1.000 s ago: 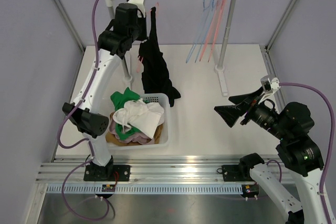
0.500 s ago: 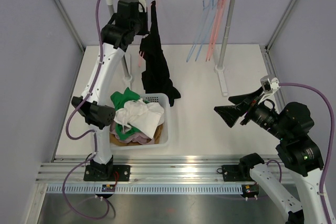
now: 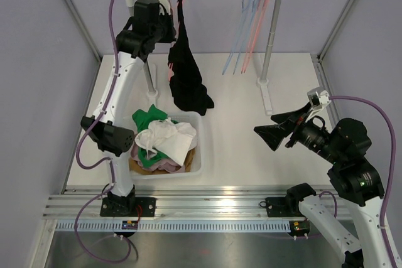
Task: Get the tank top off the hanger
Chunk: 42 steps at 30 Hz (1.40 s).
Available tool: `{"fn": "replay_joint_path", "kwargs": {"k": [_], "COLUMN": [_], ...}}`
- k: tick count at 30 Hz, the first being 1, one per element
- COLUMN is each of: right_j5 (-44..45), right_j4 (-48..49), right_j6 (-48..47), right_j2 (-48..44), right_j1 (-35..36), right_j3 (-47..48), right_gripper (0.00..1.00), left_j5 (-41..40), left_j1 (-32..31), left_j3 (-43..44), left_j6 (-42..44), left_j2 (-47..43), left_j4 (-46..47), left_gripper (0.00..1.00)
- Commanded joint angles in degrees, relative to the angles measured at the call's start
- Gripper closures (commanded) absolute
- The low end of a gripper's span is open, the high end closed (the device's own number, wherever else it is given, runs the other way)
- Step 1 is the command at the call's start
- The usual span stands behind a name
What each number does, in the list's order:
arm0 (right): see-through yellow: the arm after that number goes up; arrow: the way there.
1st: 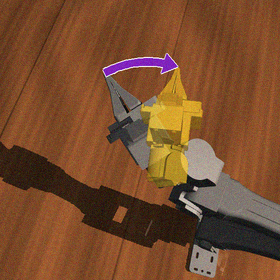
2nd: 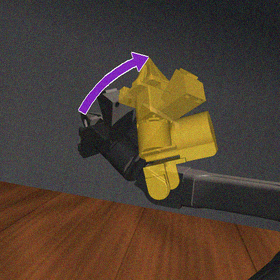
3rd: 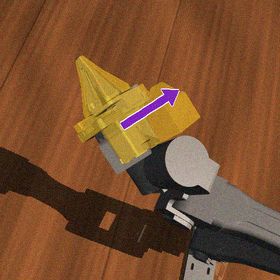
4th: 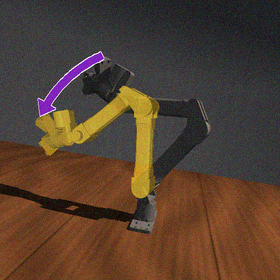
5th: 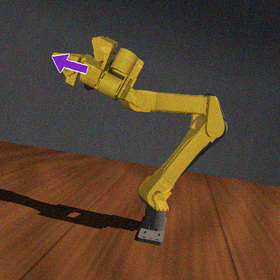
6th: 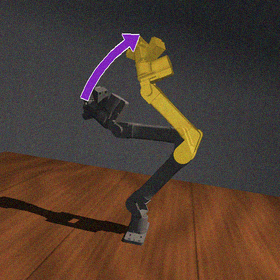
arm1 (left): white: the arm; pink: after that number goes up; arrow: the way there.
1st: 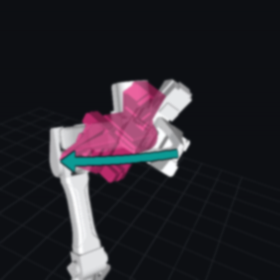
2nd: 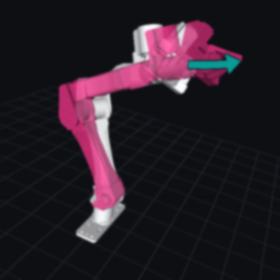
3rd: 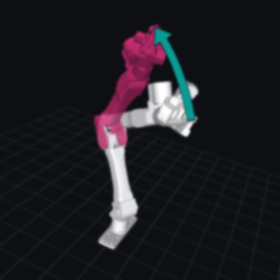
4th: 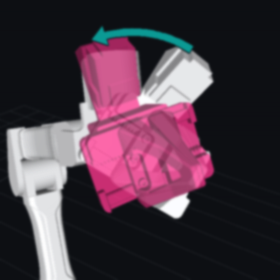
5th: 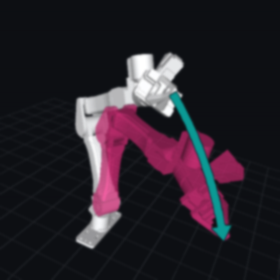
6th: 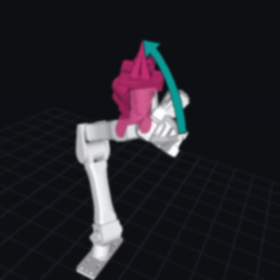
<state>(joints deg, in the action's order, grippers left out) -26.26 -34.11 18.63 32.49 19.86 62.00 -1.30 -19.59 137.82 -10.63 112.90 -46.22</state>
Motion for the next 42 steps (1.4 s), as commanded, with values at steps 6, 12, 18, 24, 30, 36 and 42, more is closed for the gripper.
{"fn": "replay_joint_path", "kwargs": {"k": [6, 12, 18, 24, 30, 36, 42], "right_j5": [-1.34, -0.9, -1.07, -2.3, -2.57, -1.95, -0.29], "right_j4": [1.76, 1.15, 1.85, 3.17, 5.1, 10.36, 15.28], "right_j6": [-0.62, -0.7, -0.09, 1.14, 2.89, 5.88, 7.99], "right_j2": [0.12, -0.58, -0.33, -0.41, 0.29, 0.82, 2.49], "right_j1": [0.09, 0.09, 0.18, 0.09, 0.09, 0.09, 0.09], "right_j3": [1.02, 1.46, 1.46, 1.02, -0.29, -4.33, -8.99], "right_gripper": [0.01, 0.01, 0.01, 0.01, 0.0, 0.03, 0.07], "left_j5": [6.92, 9.82, 14.38, 16.33, 18.27, 12.03, 3.79], "left_j1": [-1.93, -2.29, -3.96, -7.82, -15.2, -26.01, -39.98], "left_j3": [-4.56, -4.14, -13.61, -30.73, -43.65, -57.11, -65.92], "left_j6": [-3.69, -6.14, -8.35, -10.28, -11.42, -15.81, -17.67], "left_j2": [-13.31, -16.4, -22.62, -33.34, -40.56, -49.78, -52.43], "left_j4": [3.5, 2.19, 0.25, 5.52, 11.75, 17.55, 19.59], "left_gripper": [1.0, 1.0, 1.0, 1.0, 1.0, 1.0, 1.0]}}
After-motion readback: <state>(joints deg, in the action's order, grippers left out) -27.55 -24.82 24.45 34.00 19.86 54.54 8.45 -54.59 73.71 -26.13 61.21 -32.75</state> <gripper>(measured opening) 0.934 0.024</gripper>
